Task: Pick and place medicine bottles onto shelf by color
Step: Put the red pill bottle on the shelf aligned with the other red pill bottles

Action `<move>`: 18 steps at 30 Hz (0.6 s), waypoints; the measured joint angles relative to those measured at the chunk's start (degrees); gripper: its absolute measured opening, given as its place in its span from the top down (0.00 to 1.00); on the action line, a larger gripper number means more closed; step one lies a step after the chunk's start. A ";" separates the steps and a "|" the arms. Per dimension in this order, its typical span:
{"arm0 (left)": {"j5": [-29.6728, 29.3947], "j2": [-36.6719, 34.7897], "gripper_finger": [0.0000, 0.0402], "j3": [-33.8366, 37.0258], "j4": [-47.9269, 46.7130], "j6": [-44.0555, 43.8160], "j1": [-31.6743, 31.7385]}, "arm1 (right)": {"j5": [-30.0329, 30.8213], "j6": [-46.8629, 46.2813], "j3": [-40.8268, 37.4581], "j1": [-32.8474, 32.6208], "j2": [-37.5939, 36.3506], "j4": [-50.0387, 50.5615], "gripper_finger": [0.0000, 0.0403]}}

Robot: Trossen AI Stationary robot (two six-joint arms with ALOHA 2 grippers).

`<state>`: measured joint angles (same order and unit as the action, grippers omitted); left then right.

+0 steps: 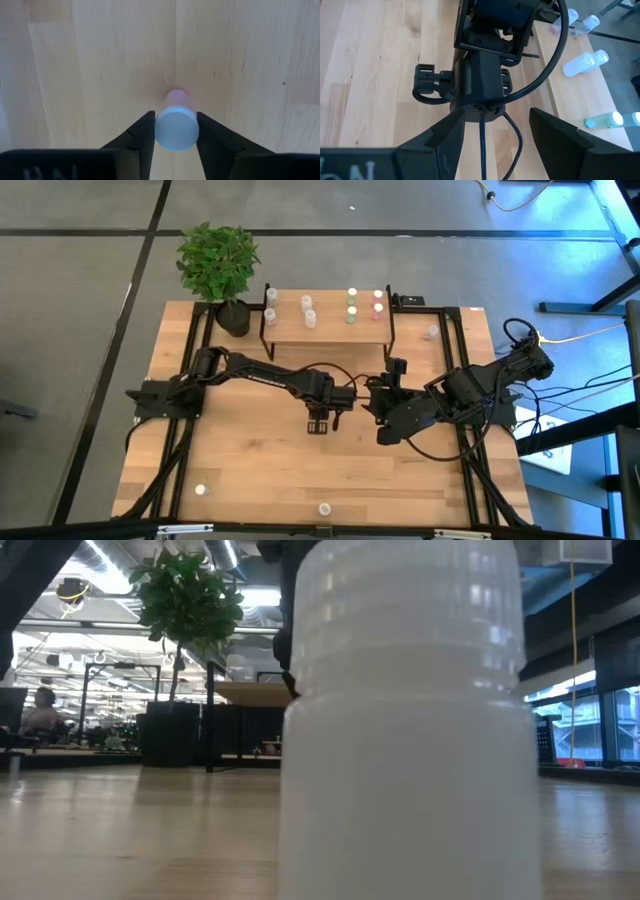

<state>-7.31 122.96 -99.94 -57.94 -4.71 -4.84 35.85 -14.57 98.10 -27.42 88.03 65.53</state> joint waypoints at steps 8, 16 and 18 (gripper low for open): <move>0.28 0.26 0.52 0.13 0.06 -1.13 -0.11 | -0.01 0.02 0.00 0.00 0.00 0.01 0.44; -1.30 0.22 0.28 0.13 0.05 -1.33 -0.11 | -0.01 0.02 0.00 0.00 0.00 0.01 0.44; -2.33 0.20 0.21 0.13 -0.17 -1.33 -0.09 | -0.01 0.02 0.00 0.00 0.00 0.01 0.44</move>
<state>-9.64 123.15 -99.81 -58.11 -6.04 -4.93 35.83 -14.55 98.10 -27.42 88.03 65.54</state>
